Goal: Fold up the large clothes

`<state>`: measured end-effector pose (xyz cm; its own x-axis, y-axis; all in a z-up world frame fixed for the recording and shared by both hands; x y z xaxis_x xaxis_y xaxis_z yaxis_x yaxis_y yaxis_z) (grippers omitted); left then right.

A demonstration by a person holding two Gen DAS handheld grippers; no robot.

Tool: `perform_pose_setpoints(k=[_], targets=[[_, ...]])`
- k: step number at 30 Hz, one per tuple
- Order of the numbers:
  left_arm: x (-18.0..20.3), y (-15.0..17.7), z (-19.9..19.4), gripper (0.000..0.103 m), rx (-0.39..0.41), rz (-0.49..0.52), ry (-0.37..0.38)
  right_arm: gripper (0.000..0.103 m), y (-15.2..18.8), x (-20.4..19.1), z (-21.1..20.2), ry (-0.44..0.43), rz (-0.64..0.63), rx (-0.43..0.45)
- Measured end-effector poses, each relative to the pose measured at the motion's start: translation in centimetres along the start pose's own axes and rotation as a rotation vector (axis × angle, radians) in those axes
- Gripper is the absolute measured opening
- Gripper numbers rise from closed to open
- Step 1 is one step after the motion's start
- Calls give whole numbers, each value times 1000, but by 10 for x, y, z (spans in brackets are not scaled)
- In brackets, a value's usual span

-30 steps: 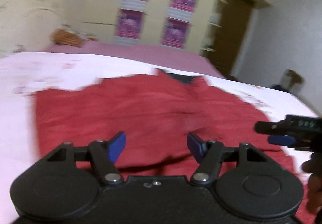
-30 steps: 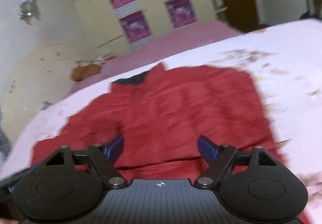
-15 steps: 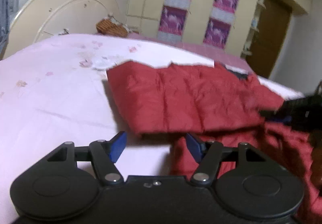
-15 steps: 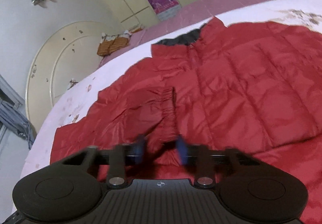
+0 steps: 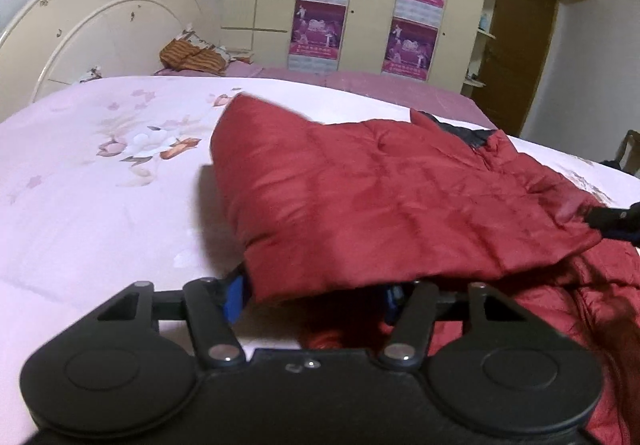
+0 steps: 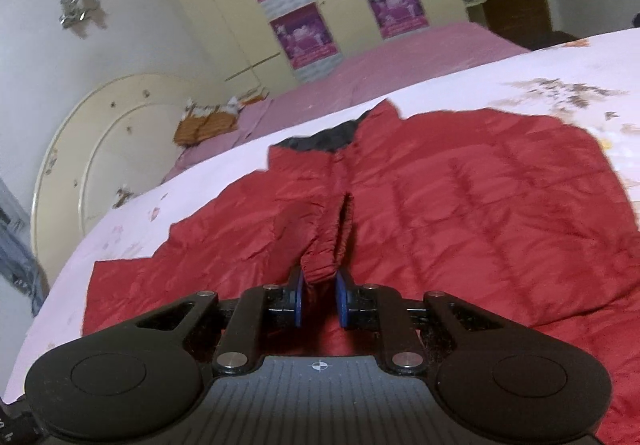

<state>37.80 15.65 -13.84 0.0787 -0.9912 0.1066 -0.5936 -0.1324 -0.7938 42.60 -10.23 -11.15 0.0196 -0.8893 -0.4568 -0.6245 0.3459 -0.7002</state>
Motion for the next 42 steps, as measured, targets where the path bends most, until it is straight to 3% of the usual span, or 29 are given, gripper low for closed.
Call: perform_pose_setpoints(k=[16, 20, 25, 28, 30, 32, 37, 42], targets=[[5, -4, 11, 52, -19, 59, 15, 16, -21, 67, -35, 152, 83, 89], [2, -5, -1, 47, 13, 87, -11, 16, -21, 62, -34, 143, 45, 68], [-21, -7, -1, 46, 18, 29, -51, 16, -9, 41, -31, 86, -35, 30], [-7, -8, 4, 46, -3, 73, -24, 16, 2, 41, -22, 101, -35, 3], [-2, -6, 8, 46, -19, 107, -92, 16, 2, 45, -23, 115, -7, 27], [-14, -3, 9, 47, -18, 36, -83, 16, 1, 50, -25, 143, -1, 45], [-15, 0, 9, 46, -22, 39, -76, 16, 9, 58, -15, 175, -36, -6], [-13, -2, 6, 46, -4, 69, -64, 16, 2, 53, -29, 153, -52, 76]])
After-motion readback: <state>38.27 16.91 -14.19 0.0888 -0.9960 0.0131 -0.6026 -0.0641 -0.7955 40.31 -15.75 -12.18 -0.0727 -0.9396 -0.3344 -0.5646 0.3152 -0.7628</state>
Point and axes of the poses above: each gripper's, at about its wrist camera, not at the fingertips, and z roughly the way its jaws point, x to its right, y to its underside, the point moved 2 cm from there along z, roughly the way its jaws point, and after that the axes turned 1 degree about x, right-handed, at the moved point
